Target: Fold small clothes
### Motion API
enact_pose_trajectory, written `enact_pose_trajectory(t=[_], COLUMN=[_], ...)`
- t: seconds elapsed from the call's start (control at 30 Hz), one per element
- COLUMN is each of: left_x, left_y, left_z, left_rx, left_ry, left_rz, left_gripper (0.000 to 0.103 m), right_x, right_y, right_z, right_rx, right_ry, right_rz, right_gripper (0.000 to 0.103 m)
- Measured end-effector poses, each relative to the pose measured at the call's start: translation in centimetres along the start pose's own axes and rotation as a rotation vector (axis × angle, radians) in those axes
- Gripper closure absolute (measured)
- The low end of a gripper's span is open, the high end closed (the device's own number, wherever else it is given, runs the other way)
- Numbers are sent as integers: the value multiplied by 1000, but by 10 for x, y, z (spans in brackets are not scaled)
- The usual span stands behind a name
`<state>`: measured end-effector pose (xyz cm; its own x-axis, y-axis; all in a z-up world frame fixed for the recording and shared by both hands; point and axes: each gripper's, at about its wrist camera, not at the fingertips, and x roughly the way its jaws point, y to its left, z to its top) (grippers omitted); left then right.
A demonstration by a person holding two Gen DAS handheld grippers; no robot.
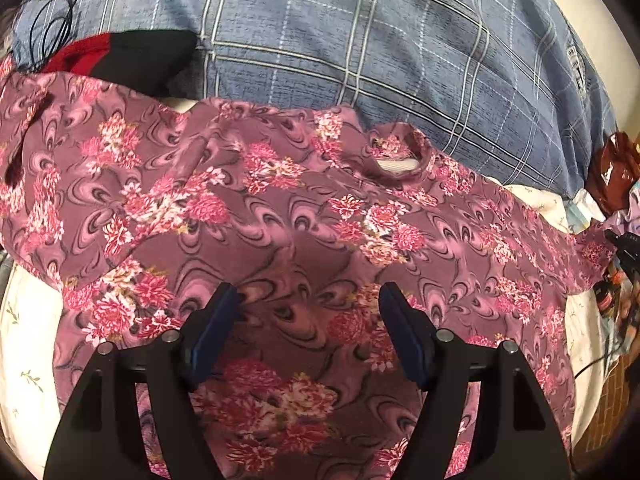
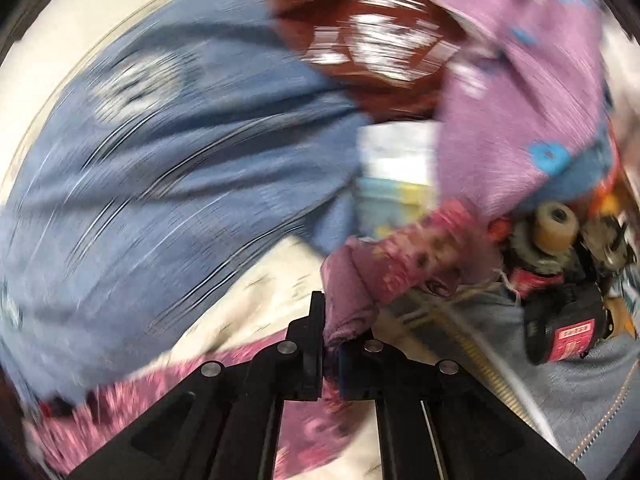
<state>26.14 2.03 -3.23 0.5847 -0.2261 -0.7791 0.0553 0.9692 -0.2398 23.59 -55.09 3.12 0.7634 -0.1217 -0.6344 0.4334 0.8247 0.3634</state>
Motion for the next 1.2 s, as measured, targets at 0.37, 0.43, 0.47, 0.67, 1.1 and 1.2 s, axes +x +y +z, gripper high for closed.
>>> enact_pose_trajectory(t=[0.37,0.43,0.47,0.67,1.1,1.2], left_x=[-22,-25,-26,-32,-43,-38], left_y=[23,26,28,48,91,94], left_z=[5,5,4,5,11,12], left_rx=[-38,-41,-43,-85,-233,-260], left_ry=[-44,-46,-46,-53,-100,-81], left_rz=[-22,-26,-25,-35,-43,-51], left_gripper=[30,30,30,30,30,30], right_x=[12,16,14,17,29,16], right_y=[176,210,222,308,398,398], right_z=[-82,-102,-112,-175,-293,-302], right_rx=[-219,-254,-263,-370,-528,-574], right_ry=[168,204,220,332,576,593], right_rz=[293,337,356,459,508,522], right_gripper=[99,99,99,99,66,64])
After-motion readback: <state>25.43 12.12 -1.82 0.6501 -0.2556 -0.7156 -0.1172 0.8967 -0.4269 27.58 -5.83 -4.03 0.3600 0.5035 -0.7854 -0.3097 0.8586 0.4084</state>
